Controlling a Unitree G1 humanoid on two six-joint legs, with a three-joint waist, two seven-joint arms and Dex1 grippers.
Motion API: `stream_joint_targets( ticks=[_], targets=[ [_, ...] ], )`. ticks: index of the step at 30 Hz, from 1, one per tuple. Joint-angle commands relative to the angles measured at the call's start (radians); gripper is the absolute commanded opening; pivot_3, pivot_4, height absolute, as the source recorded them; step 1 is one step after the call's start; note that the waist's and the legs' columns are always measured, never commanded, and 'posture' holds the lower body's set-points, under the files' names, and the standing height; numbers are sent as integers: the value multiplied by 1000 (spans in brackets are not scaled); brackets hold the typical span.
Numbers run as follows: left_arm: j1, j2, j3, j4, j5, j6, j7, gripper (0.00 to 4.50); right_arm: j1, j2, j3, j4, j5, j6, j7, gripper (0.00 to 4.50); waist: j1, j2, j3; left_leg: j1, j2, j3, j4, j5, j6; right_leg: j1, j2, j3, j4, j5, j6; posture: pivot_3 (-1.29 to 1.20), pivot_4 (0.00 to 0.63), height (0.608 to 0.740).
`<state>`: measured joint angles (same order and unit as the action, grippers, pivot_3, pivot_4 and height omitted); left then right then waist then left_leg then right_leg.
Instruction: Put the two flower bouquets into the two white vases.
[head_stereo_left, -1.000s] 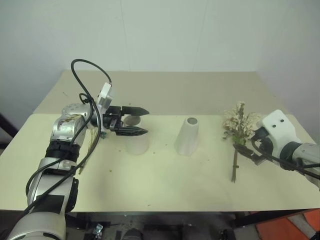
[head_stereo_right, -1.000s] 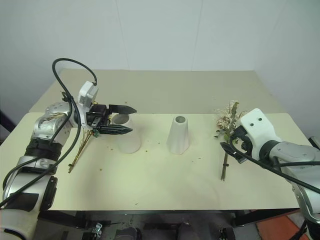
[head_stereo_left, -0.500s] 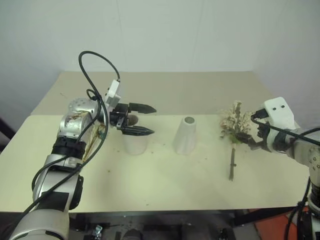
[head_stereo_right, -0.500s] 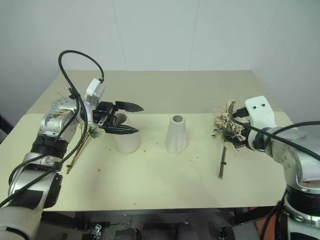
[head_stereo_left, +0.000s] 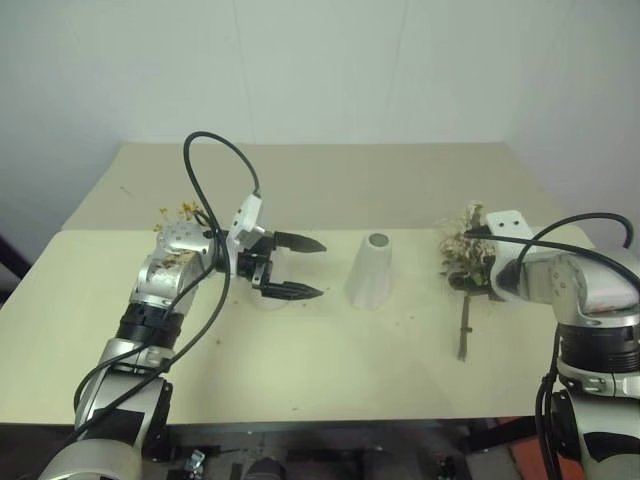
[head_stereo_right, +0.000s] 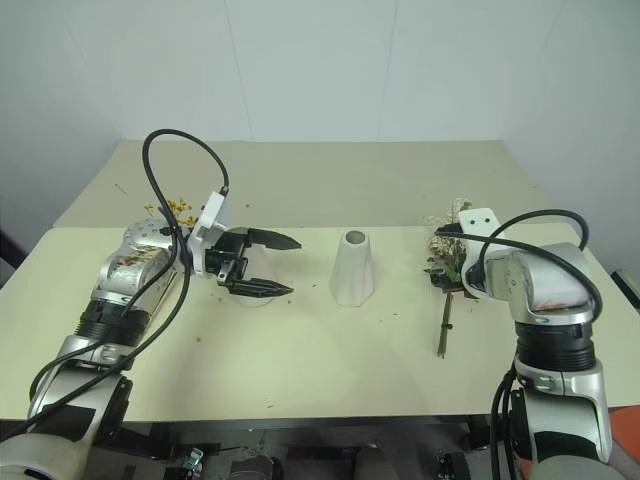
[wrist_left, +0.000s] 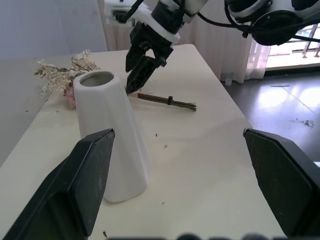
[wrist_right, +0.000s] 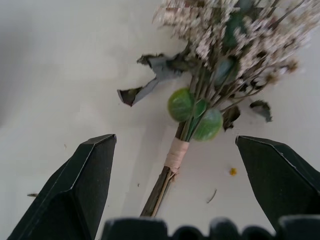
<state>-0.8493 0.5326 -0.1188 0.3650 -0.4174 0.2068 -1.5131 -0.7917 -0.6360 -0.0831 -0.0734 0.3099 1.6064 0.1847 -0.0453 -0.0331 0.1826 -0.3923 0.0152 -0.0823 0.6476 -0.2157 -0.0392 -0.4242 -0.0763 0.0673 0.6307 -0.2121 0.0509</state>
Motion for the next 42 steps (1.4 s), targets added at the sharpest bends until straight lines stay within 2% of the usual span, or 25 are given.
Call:
stream_joint_targets(
  ticks=[1, 5, 8, 9, 12, 14, 22, 28, 32, 35, 37, 42],
  targets=[
    [1, -11, 19, -31, 0, -32, 8, 4500, -57, 15, -28, 68, -33, 5, -11, 4479, 0, 0, 0, 0, 0, 0, 0, 0, 0, 0, 0, 0, 0, 0, 0, 0, 150, 740],
    [13, -17, 25, -39, -1, -45, 21, 4500, -68, 17, 7, 152, -59, -26, -12, 4479, -1, 0, 0, 0, 0, 0, 0, 0, 0, 0, 0, 0, 0, 0, -1, 0, 150, 740],
    [26, -17, 34, -60, -14, -32, 28, 4500, -73, 23, -14, 178, -59, -35, -1, 4479, -2, 0, 0, 0, 0, 0, -1, 0, 0, 0, 0, 0, -1, 1, -1, 0, 150, 740],
    [30, -16, 35, -66, -17, -28, 28, 4500, -71, 23, -10, 186, -59, -38, 4, 4313, -2, 0, 0, 0, 0, 0, -1, 0, 0, 0, 0, 0, -1, 1, -1, 0, 150, 740],
    [38, -13, 37, -80, -18, -22, 33, 4500, -68, 33, -16, 208, -64, -59, 10, 3567, -2, 0, 0, 0, 0, 0, -1, 0, 0, 0, 0, 0, 0, 1, -1, 0, 150, 740],
    [41, -10, 38, -87, -18, -20, 38, 4500, -72, 47, -27, 227, -79, -80, -3, 2794, -3, 0, 0, 0, 0, 0, -1, 0, 0, 0, 0, 0, 0, 1, -1, 0, 150, 740],
    [31, 2, 49, -105, -22, 4, 47, 4500, -94, 55, -29, 256, -88, -85, 6, 242, -3, 0, 0, 1, 0, 0, -1, 0, 0, 0, 0, 0, 0, 1, -1, 0, 150, 740],
    [5, -10, 71, -114, -31, 31, 109, 4500, -93, 80, -114, 229, -142, -125, -75, 205, -2, 1, 0, 0, 0, 0, -1, 0, 0, 0, 0, 0, 0, 1, -1, 0, 150, 740],
    [4, -1, 77, -136, -46, 69, 118, 4500, -87, 84, -179, 66, -187, -176, -147, 205, -3, 2, 1, 0, 0, 0, -1, 0, 0, 0, 0, 0, 0, 1, -1, 0, 150, 740],
    [12, 12, 75, -163, -43, 96, 118, 4500, -73, 117, -257, -143, -180, -305, -165, 205, -4, 5, 3, 0, 0, 0, -2, 0, 0, -1, 0, 0, 0, 1, -1, 0, 150, 740],
    [20, 18, 77, -184, -45, 117, 125, 4500, -35, 134, -281, -267, -175, -468, -157, 205, -4, 5, 3, 0, 0, 0, -3, 0, 0, -2, 0, 0, 0, 0, 0, 0, 150, 740],
    [38, 41, 80, -233, -46, 187, 161, 4500, -76, 263, -394, -424, -91, -646, -180, 205, -5, 5, 3, 0, 0, 0, -3, 0, 0, -1, 0, 0, 0, -2, 4, 0, 150, 740]
  ],
)
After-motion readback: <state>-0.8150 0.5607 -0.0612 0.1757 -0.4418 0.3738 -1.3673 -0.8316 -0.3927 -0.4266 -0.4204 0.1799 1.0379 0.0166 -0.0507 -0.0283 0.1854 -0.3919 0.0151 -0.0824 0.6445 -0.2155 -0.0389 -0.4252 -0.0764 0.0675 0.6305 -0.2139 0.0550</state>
